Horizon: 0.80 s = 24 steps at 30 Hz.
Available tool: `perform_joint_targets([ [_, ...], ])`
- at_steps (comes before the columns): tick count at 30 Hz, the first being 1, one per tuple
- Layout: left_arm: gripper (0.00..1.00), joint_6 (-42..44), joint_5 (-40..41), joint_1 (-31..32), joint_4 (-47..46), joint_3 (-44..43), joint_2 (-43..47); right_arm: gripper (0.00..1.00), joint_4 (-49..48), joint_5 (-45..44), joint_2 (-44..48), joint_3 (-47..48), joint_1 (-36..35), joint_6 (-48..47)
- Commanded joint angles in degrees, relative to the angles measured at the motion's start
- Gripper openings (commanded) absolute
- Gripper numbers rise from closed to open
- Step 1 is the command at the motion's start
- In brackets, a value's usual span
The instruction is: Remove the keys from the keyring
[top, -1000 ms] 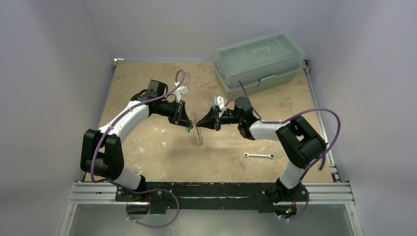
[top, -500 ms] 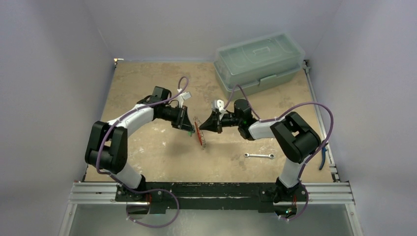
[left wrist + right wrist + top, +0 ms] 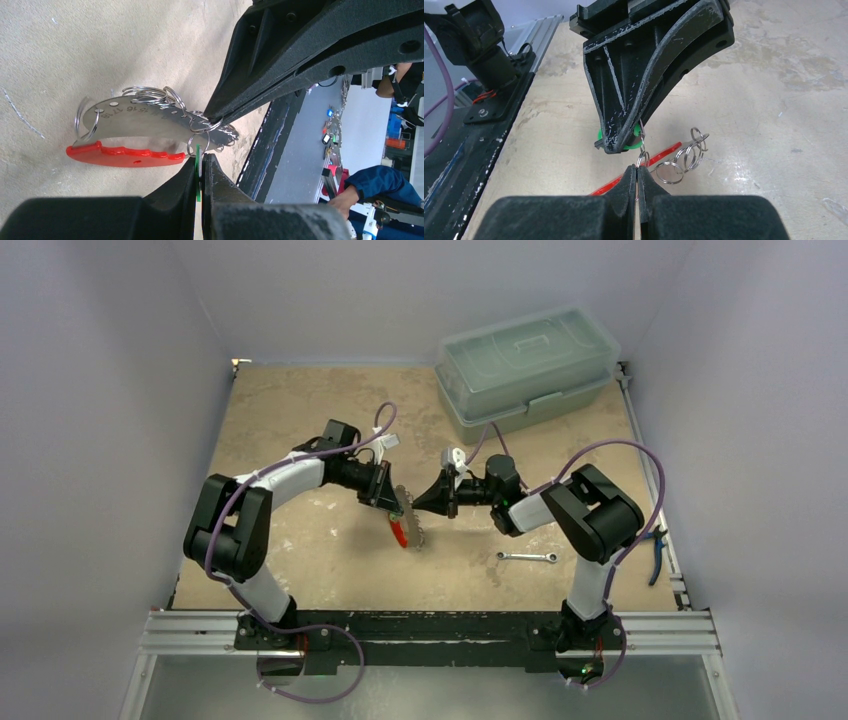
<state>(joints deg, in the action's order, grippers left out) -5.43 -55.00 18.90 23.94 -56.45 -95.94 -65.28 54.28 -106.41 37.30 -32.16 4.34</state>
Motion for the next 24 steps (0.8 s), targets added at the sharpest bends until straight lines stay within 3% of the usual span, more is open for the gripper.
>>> perform_joint_targets([
  [1,0.00,-0.4,-0.5,0.4,-2.4,-1.4,-0.2,0.00,-7.3,-1.4,0.9,-0.3,0.2,3.4],
  [8,0.00,-0.4,0.0,0.5,-2.5,-1.2,-0.6,0.00,-9.4,-1.7,0.6,-0.3,0.2,5.7],
  [14,0.00,1.2,1.0,0.5,-0.7,-1.7,0.6,0.00,-0.4,0.8,2.5,-0.8,1.0,1.1],
  [16,0.00,1.6,1.3,0.5,-0.5,-1.5,1.2,0.13,4.1,0.9,4.1,-1.6,1.4,-1.2],
  [24,0.00,3.3,1.1,1.3,1.5,-2.6,2.2,0.31,19.1,0.5,9.0,0.5,2.7,-9.5],
])
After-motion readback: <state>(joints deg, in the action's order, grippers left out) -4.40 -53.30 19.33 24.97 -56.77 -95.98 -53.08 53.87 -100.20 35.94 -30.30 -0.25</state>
